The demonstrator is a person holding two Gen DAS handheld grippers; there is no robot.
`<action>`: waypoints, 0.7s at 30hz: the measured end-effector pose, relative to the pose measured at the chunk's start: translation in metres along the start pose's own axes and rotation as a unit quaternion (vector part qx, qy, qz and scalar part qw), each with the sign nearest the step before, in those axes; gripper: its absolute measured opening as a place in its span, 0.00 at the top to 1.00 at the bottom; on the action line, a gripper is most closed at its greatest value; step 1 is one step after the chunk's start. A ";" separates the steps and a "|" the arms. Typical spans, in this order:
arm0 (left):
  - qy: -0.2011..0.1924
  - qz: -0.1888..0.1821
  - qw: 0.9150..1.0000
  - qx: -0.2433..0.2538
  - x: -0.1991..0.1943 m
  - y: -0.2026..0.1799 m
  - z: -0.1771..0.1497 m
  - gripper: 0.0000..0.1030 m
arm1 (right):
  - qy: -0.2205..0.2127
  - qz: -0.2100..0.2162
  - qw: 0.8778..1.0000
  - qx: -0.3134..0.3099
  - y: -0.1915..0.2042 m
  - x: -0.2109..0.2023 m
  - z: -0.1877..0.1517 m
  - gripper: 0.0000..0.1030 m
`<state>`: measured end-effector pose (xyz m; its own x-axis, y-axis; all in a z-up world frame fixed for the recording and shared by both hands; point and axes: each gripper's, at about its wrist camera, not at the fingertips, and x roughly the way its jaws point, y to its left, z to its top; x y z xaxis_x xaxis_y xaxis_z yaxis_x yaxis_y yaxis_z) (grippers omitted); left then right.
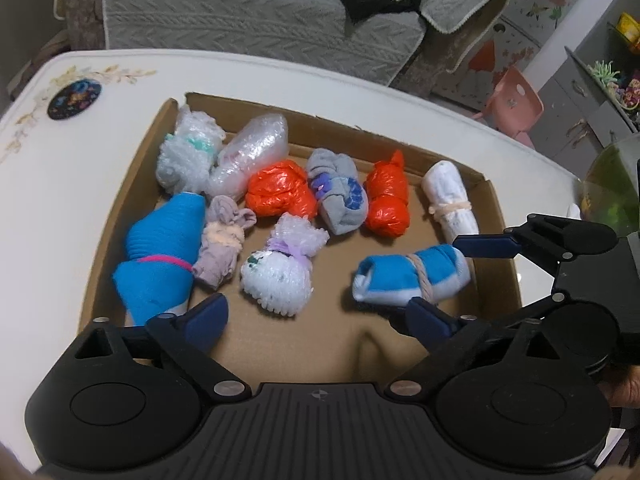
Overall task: Organize objects
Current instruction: 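Withdraw both grippers toward the remaining sock bundles on the table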
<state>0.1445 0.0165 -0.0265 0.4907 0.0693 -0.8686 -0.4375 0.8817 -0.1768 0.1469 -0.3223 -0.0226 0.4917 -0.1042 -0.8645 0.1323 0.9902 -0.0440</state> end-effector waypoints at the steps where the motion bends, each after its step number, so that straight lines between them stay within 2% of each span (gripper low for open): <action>1: -0.001 -0.002 1.000 0.000 -0.003 0.000 -0.002 0.05 | -0.002 0.000 1.000 -0.001 0.001 -0.002 0.000 0.20; 11: -0.032 0.007 0.999 0.000 -0.046 0.007 -0.028 0.04 | -0.023 -0.010 1.000 0.003 0.008 -0.031 -0.015 0.18; 16: -0.056 0.020 0.998 0.005 -0.068 0.019 -0.050 0.02 | -0.037 -0.016 0.999 0.010 0.007 -0.050 -0.032 0.15; 21: -0.065 0.017 0.998 -0.002 -0.083 0.032 -0.078 0.02 | -0.052 -0.016 0.998 0.013 0.010 -0.066 -0.054 0.15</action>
<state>0.0313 0.0023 0.0037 0.5692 0.1586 -0.8068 -0.4576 0.8763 -0.1506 0.0696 -0.3006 0.0069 0.5726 -0.1461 -0.8067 0.1716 0.9836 -0.0563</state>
